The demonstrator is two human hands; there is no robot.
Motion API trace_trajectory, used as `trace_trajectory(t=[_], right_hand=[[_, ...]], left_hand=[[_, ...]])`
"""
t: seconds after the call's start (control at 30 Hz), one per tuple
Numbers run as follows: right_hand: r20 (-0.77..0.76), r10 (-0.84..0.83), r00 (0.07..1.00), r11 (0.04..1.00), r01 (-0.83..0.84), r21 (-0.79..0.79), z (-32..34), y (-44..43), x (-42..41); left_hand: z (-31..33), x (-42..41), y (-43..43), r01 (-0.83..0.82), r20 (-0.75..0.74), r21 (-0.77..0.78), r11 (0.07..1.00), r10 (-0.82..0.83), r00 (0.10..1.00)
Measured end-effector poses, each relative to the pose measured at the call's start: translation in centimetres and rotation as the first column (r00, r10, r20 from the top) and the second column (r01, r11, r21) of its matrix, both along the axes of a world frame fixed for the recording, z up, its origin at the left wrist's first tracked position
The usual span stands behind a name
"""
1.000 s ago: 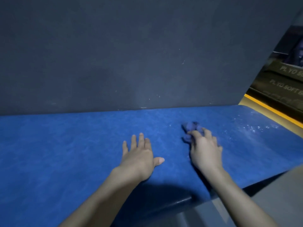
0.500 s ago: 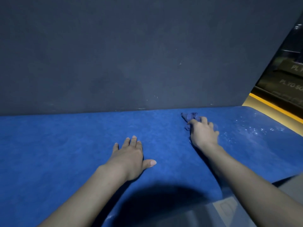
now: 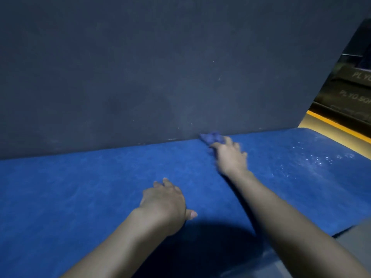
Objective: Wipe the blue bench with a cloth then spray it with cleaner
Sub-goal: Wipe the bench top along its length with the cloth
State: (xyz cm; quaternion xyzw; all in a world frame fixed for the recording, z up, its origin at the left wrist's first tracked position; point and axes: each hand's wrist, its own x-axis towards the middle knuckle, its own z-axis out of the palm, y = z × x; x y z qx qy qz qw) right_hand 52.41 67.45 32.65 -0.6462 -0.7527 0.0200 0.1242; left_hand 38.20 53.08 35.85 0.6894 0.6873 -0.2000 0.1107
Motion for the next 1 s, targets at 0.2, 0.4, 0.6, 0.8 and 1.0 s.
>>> trace_trajectory(t=[0.2,0.4,0.6,0.8,1.0], right_hand=[[0.030,-0.344,0.939,0.932,0.345,-0.110,1.1,1.5,4.6],[0.039,0.121,0.992,0.993,-0.121,-0.006,0.5,-0.8,-6.0],[0.062,-0.151,0.987,0.988,0.150,0.030,-0.3,1.4,0.6],[0.083,-0.574,0.815,0.809,0.580,-0.094,0.4,0.1,11.6],[0.021,-0.263,0.965,0.965,0.263,0.008,0.2,-2.0,5.6]], left_hand=[[-0.6,-0.7,-0.1,0.066,-0.055,0.031,0.997,-0.065,0.996],[1.9,1.0,2.5,0.095,-0.007,0.023,0.995,-0.095,0.995],[0.7,4.0,6.4,0.188,0.251,0.131,0.973,-0.216,0.944],[-1.5,7.2,7.4,0.238,0.284,0.135,0.962,-0.267,0.921],[-1.5,8.7,9.2,0.375,0.328,0.101,0.921,-0.387,0.862]])
